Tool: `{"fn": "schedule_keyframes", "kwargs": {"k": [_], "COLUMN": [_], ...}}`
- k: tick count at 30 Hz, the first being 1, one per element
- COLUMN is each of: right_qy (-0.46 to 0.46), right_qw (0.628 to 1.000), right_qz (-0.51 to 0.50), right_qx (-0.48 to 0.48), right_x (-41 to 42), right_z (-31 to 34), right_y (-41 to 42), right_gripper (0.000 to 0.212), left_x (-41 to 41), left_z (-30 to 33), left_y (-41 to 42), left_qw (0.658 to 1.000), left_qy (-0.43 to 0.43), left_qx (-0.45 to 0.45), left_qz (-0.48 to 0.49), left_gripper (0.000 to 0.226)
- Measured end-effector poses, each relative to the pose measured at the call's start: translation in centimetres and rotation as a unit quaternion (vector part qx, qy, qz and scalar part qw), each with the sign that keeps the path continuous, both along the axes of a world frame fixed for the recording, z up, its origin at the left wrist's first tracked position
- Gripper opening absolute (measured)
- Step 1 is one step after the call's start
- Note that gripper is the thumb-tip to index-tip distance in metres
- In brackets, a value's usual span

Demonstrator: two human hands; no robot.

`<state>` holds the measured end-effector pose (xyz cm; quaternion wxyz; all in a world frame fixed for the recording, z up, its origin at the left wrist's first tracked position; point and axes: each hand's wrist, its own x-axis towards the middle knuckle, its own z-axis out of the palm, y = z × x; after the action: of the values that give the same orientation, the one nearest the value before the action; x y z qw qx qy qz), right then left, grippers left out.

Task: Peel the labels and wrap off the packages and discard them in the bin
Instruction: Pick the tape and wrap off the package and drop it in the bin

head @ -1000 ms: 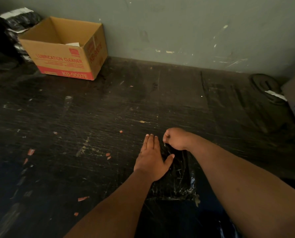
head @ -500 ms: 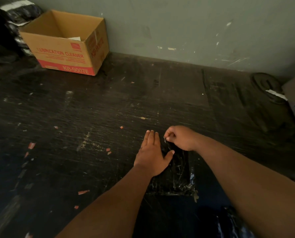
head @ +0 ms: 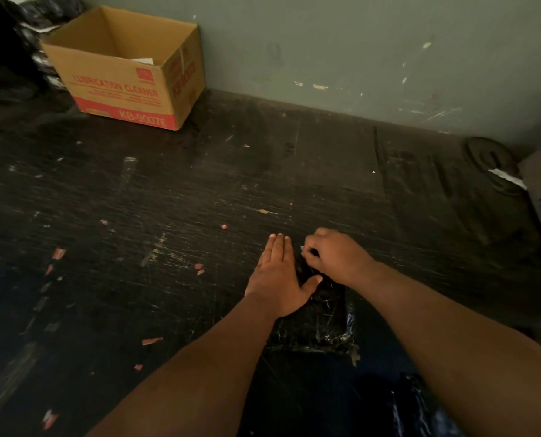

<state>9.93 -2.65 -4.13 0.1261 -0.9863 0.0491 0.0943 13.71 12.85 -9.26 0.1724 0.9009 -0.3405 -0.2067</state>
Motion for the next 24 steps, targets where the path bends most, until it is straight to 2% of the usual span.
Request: {"fn": "schedule_keyframes", "kwargs": {"k": [4, 12, 17, 24], "right_qy": [-0.003, 0.012, 0.010, 0.019], "right_qw": [0.999, 1.000, 0.999, 0.999], "right_qz": [-0.018, 0.002, -0.014, 0.026], "right_qx": [0.039, 0.012, 0.042, -0.002], "right_x": [0.18, 0.36, 0.42, 0.04], "right_z": [0.11, 0.12, 0.30, 0.36], "right_y": [-0.51, -0.58, -0.73, -0.46], "right_gripper": [0.015, 0.019, 0.017, 0.022], "left_x": [0.01, 0.00, 0.02, 0.03], "left_z": [-0.03, 0.00, 0.00, 0.02], "left_y": [0.04, 0.06, 0.11, 0.05], "left_qw": [1.000, 1.000, 1.000, 1.000], "left_qy": [-0.002, 0.006, 0.004, 0.006], "left_qx": [-0.004, -0.011, -0.018, -0.010], "left_qz": [-0.002, 0.001, 0.002, 0.003], "left_gripper": [0.107, 0.107, 0.107, 0.106]}}
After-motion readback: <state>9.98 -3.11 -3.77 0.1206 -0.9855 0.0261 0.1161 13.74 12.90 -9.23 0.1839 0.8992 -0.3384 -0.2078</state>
